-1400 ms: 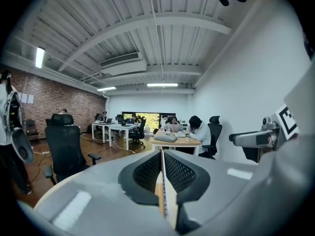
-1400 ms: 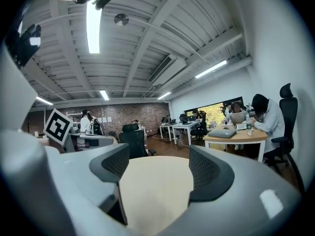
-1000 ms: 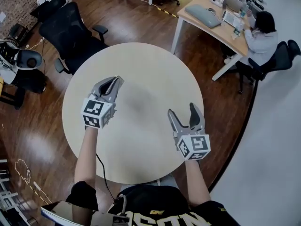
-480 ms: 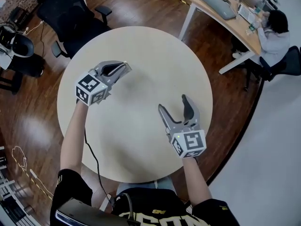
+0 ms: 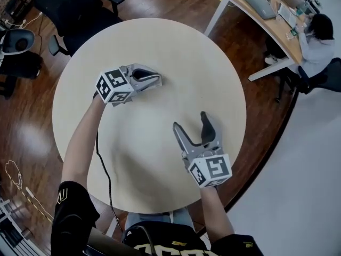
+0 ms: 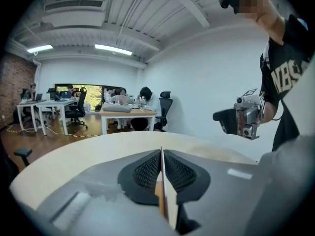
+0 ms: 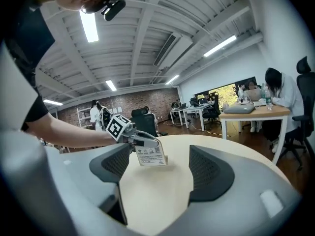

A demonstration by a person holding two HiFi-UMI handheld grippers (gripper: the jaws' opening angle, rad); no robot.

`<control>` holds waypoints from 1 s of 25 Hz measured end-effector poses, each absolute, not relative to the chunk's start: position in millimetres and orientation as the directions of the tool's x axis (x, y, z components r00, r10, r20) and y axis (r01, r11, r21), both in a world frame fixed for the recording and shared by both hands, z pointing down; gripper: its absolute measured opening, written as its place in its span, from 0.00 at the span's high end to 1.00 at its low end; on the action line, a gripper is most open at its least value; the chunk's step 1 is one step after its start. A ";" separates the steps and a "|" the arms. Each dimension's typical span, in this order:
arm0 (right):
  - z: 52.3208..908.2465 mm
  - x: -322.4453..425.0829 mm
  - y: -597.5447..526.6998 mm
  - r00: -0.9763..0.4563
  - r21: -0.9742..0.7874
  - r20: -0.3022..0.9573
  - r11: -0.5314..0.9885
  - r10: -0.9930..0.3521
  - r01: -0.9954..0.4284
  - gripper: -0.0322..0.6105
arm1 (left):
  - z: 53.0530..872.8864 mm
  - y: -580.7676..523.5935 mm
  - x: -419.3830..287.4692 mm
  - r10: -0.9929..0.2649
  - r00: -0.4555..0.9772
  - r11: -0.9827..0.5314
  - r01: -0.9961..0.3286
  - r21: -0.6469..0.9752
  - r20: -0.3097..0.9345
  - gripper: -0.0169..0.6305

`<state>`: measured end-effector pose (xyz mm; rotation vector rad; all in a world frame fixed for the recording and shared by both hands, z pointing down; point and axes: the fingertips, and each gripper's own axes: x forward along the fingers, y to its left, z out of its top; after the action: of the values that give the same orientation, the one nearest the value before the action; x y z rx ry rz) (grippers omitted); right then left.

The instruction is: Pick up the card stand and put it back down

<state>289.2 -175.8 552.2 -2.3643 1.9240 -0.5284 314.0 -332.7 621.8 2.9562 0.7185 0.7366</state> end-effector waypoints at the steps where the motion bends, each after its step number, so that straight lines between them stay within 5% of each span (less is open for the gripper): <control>1: 554.3 287.5 -175.3 0.169 -0.267 0.226 -0.228 -0.959 -0.936 0.35 | 630.2 -331.1 315.8 0.463 0.771 -0.883 0.446 0.146 0.438 0.95; 10: 575.1 290.6 -168.4 0.184 -0.265 0.224 -0.242 -0.957 -0.934 0.35 | 669.2 -326.3 337.6 0.550 0.737 -0.835 0.480 0.268 0.394 0.95; 11: 576.1 289.8 -168.5 0.185 -0.243 0.231 -0.240 -0.955 -0.940 0.35 | 669.2 -327.9 338.7 0.539 0.744 -0.842 0.470 0.264 0.395 0.90; 13: 576.3 287.8 -169.2 0.183 -0.202 0.244 -0.235 -0.952 -0.951 0.35 | 666.6 -334.5 339.4 0.504 0.760 -0.864 0.439 0.248 0.410 0.64; 15: 575.0 285.5 -169.5 0.179 -0.177 0.254 -0.228 -0.950 -0.958 0.35 | 657.2 -346.0 336.8 0.438 0.797 -0.899 0.377 0.224 0.415 0.51; 25: 517.2 283.5 -159.7 0.190 -0.164 0.249 -0.235 -0.950 -0.958 0.35 | 486.7 -348.8 260.5 -0.063 0.965 -0.998 -0.065 -0.001 0.254 0.50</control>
<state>283.5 -159.7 517.2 -2.4451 1.9609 -0.4757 260.5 -348.8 486.7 3.1071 -0.1009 0.4006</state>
